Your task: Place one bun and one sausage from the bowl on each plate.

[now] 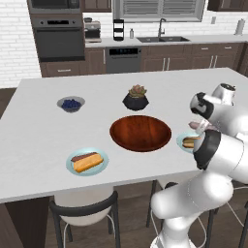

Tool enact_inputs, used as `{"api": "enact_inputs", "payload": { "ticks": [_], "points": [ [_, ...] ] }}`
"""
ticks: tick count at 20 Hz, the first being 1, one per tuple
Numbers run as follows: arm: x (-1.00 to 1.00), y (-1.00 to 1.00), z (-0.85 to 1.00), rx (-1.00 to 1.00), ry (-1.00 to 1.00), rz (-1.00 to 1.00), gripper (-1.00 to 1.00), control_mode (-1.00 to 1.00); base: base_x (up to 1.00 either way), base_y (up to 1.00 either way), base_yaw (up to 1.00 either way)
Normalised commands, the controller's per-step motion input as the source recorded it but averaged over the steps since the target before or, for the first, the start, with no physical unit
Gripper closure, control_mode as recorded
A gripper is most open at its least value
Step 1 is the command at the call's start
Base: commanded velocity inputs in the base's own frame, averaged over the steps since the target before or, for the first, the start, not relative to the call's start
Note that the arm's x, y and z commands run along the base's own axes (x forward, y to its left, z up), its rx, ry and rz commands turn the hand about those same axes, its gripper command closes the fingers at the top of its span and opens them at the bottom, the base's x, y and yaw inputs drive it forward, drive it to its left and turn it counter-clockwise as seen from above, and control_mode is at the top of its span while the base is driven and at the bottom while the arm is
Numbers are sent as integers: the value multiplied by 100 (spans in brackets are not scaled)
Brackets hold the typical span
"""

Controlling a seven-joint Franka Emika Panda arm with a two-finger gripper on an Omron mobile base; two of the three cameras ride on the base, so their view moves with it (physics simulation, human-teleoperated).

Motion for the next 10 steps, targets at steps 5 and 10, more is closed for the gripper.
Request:
{"api": "enact_inputs", "payload": {
  "ticks": [5,10],
  "points": [
    [54,-24,-39,9,8,11,100,-100,0,0,0],
    [61,-16,-47,5,6,10,100,-100,0,0,0]
  ]
}}
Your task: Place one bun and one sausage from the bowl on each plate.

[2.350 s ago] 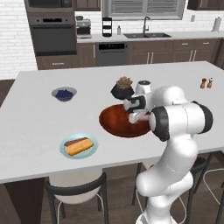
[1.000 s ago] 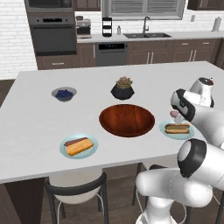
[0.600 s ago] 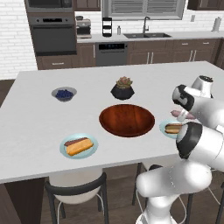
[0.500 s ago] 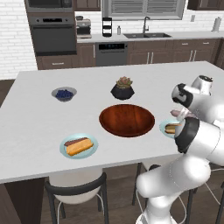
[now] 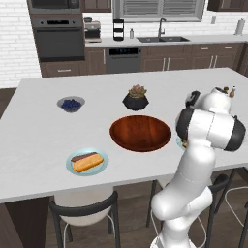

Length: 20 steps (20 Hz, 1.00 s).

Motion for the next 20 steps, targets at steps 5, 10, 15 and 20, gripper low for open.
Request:
{"api": "enact_inputs", "payload": {
  "ticks": [5,10,15,20],
  "points": [
    [60,-17,-37,2,2,10,100,-100,0,0,0],
    [44,-17,-31,1,4,8,100,-100,0,0,0],
    [23,-2,-49,0,9,4,100,-100,0,0,0],
    [1,0,-28,0,1,5,100,-100,0,0,0]
  ]
}}
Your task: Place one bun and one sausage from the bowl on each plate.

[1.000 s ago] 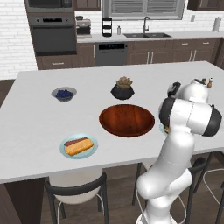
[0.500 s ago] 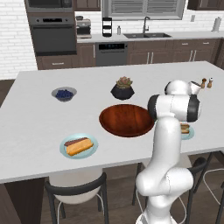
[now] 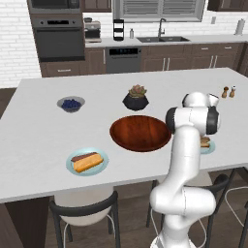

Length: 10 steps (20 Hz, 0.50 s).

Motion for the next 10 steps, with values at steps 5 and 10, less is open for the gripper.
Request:
{"api": "enact_inputs", "payload": {
  "ticks": [5,10],
  "points": [
    [0,2,-22,0,0,5,-100,-100,0,0,0],
    [-1,4,-12,0,0,3,-100,-100,0,0,0]
  ]
}}
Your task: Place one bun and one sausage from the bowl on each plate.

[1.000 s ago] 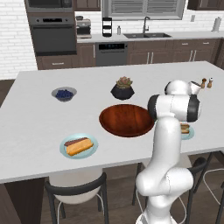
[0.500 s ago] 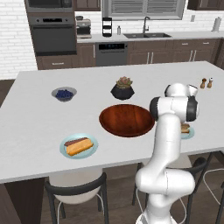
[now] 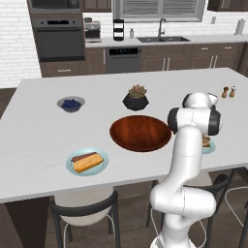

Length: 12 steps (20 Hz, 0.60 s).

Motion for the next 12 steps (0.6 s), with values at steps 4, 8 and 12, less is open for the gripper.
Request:
{"api": "enact_inputs", "payload": {
  "ticks": [4,8,12],
  "points": [
    [-2,0,-1,0,0,2,-100,-100,0,0,0],
    [-19,0,20,0,-1,0,-100,-100,0,0,0],
    [-39,0,76,0,-7,0,-100,-100,0,0,0]
  ]
}}
